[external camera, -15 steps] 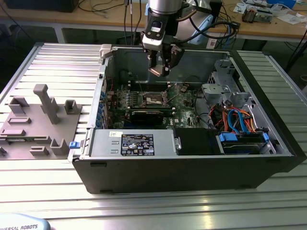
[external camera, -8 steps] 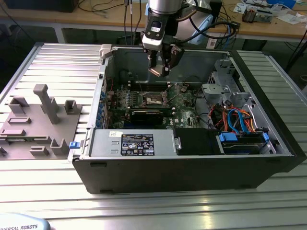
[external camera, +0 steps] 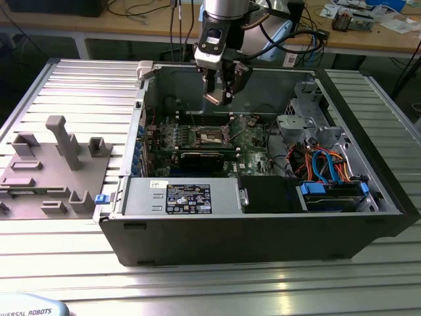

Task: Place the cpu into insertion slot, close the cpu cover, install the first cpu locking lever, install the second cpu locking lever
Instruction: 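Place the cpu into insertion slot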

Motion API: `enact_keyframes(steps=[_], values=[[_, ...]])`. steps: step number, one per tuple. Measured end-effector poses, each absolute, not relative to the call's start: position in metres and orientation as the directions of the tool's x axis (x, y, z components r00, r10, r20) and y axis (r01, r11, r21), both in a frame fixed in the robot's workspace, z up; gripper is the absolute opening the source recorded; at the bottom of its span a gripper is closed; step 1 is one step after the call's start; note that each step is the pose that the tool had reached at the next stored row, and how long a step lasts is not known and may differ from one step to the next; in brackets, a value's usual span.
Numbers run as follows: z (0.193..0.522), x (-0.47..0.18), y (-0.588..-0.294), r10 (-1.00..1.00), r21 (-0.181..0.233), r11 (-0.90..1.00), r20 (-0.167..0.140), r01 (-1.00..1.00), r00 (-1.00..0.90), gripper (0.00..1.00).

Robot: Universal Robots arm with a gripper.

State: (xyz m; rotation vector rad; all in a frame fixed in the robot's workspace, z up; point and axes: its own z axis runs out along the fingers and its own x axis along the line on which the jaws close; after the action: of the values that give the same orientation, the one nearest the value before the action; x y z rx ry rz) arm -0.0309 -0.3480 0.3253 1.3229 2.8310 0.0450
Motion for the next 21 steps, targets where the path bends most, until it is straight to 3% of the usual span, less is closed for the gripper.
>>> enact_keyframes(steps=[21], values=[[0.3248, -0.0309, -0.348, 0.778, 0.033, 0.628, -0.003, 0.777, -0.629, 0.54]])
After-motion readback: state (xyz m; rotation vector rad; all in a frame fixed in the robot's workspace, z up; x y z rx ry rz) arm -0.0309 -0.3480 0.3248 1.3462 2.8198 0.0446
